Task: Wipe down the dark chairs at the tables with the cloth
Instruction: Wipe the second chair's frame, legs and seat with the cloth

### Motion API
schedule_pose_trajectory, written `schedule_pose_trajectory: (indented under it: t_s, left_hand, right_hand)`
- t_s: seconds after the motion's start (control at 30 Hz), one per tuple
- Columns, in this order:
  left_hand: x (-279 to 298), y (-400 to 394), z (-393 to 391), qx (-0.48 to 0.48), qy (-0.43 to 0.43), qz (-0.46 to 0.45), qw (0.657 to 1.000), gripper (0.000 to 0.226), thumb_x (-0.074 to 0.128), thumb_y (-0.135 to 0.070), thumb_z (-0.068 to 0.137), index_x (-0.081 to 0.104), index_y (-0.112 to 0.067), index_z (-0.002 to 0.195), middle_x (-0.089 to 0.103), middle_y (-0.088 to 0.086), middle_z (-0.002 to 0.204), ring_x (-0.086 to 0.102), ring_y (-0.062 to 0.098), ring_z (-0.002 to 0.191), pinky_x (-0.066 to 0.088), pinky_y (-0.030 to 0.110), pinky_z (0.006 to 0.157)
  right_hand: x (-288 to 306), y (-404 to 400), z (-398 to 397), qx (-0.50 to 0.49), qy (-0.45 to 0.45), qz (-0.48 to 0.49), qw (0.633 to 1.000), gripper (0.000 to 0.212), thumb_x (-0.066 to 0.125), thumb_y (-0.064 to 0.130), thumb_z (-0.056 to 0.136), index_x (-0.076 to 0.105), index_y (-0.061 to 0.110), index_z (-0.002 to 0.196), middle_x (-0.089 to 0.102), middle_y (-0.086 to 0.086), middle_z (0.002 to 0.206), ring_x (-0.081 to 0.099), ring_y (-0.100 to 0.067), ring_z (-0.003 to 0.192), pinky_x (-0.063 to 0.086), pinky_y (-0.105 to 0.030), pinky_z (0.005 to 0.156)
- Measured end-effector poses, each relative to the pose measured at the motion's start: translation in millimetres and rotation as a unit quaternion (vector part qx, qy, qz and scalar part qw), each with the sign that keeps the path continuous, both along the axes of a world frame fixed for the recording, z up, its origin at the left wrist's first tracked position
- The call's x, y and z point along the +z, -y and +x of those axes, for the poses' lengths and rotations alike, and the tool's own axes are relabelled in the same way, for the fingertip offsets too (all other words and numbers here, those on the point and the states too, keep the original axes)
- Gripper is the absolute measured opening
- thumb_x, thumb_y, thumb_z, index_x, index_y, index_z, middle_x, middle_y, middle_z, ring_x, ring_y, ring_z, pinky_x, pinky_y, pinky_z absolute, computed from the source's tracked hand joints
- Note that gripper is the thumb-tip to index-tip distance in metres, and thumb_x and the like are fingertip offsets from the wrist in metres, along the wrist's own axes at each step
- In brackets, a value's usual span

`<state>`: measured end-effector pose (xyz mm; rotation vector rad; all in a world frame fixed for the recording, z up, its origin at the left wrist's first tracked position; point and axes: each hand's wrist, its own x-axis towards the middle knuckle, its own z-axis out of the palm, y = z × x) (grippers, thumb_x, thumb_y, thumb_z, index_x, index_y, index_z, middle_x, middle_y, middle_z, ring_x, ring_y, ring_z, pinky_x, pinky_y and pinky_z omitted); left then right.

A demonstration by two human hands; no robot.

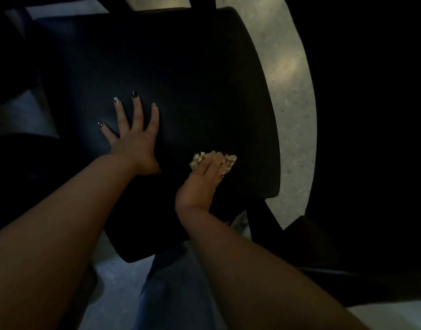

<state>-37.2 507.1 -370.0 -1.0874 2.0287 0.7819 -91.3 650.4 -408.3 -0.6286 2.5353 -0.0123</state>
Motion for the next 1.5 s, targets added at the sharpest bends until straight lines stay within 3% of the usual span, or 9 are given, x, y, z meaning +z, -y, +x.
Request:
schedule_pose_trajectory:
  t_s: [0.27,0.47,0.57,0.7,0.87,1.03,1.23,1.33,1.5]
  left_hand:
    - [9.4,2.4,3.1,0.02,-0.019,0.009,1.0,0.144,0.089,-0.037,0.062,-0.025,-0.03,0.149,-0.045,0.003,0.149,-0.041,0.036,0.135,-0.008,0.069,0.108]
    - [2.8,1.4,6.3,0.024,-0.04,0.001,0.999,0.144,0.089,-0.035,0.062,-0.024,-0.03,0.15,-0.043,0.004,0.151,-0.041,0.036,0.135,-0.01,0.07,0.108]
    - [-4.0,0.5,9.4,0.035,-0.066,-0.012,0.997,0.146,0.091,-0.034,0.058,-0.022,-0.032,0.15,-0.041,0.003,0.152,-0.041,0.035,0.136,-0.013,0.068,0.106]
    - [-14.1,-2.7,17.9,0.042,-0.109,-0.043,0.992,0.144,0.09,-0.04,0.057,-0.017,-0.031,0.152,-0.038,0.0,0.153,-0.04,0.031,0.137,-0.022,0.061,0.102]
    - [-19.7,-8.6,40.7,0.13,-0.202,-0.095,0.966,0.111,0.076,-0.041,0.078,0.0,-0.02,0.156,-0.02,0.008,0.161,-0.023,0.025,0.146,-0.015,0.044,0.113]
    - [-31.0,-19.9,58.5,0.379,-0.223,-0.226,0.869,0.068,0.048,-0.019,0.097,0.014,-0.007,0.155,-0.002,0.015,0.163,-0.006,0.028,0.15,0.003,0.053,0.118]
    - [-52.6,-30.4,62.6,0.346,-0.195,-0.29,0.871,0.069,0.051,-0.024,0.095,0.019,-0.007,0.154,0.009,0.016,0.162,0.004,0.029,0.15,0.009,0.048,0.118]
    - [-56.0,-31.5,63.1,0.334,-0.189,-0.303,0.873,0.068,0.047,-0.028,0.094,0.021,-0.007,0.153,0.012,0.017,0.161,0.007,0.03,0.15,0.011,0.048,0.118]
    - [-53.9,-30.6,62.4,0.328,-0.176,-0.297,0.879,0.068,0.046,-0.028,0.094,0.021,-0.006,0.153,0.012,0.018,0.161,0.008,0.031,0.149,0.011,0.049,0.118]
  right_hand:
    - [7.4,0.0,-63.5,-0.018,0.021,0.08,0.996,0.063,0.028,0.012,0.099,-0.009,-0.006,0.147,-0.01,-0.024,0.156,-0.009,-0.035,0.145,0.001,-0.045,0.119]
    - [17.1,-15.6,-148.9,-0.03,-0.013,0.254,0.967,0.054,0.04,0.019,0.098,0.026,-0.005,0.145,0.023,-0.025,0.152,0.021,-0.038,0.141,0.022,-0.047,0.115]
    - [25.1,-16.3,-136.1,0.003,0.085,0.342,0.936,0.049,0.05,0.025,0.092,0.044,0.009,0.138,0.043,-0.017,0.142,0.043,-0.034,0.129,0.039,-0.047,0.106]
    - [21.9,-5.5,-61.2,0.036,0.028,0.324,0.945,0.056,0.054,0.029,0.091,0.034,0.018,0.143,0.042,-0.01,0.14,0.041,-0.031,0.128,0.037,-0.045,0.105]
    - [33.8,12.1,-20.7,-0.055,0.126,0.231,0.963,0.042,0.052,0.022,0.093,0.048,0.009,0.133,0.044,-0.014,0.141,0.044,-0.03,0.127,0.035,-0.035,0.108]
    - [55.4,85.7,-101.8,-0.055,0.028,-0.135,0.989,0.047,0.054,0.0,0.085,0.049,0.005,0.132,0.05,-0.013,0.134,0.051,-0.025,0.122,0.039,-0.037,0.107]
    - [0.1,138.0,-136.4,0.107,-0.023,-0.215,0.97,0.058,0.042,-0.008,0.089,0.029,-0.003,0.145,0.025,-0.018,0.154,0.015,-0.028,0.146,0.005,-0.031,0.12]
    - [-12.3,121.8,-90.2,0.147,0.001,-0.298,0.943,0.048,0.04,-0.006,0.085,0.045,-0.012,0.133,0.042,-0.028,0.142,0.035,-0.042,0.136,0.018,-0.042,0.119]
    - [11.9,69.7,-56.9,0.458,0.153,-0.249,0.84,0.057,0.045,-0.021,0.069,0.049,-0.016,0.126,0.041,-0.032,0.138,0.034,-0.048,0.133,0.022,-0.055,0.113]
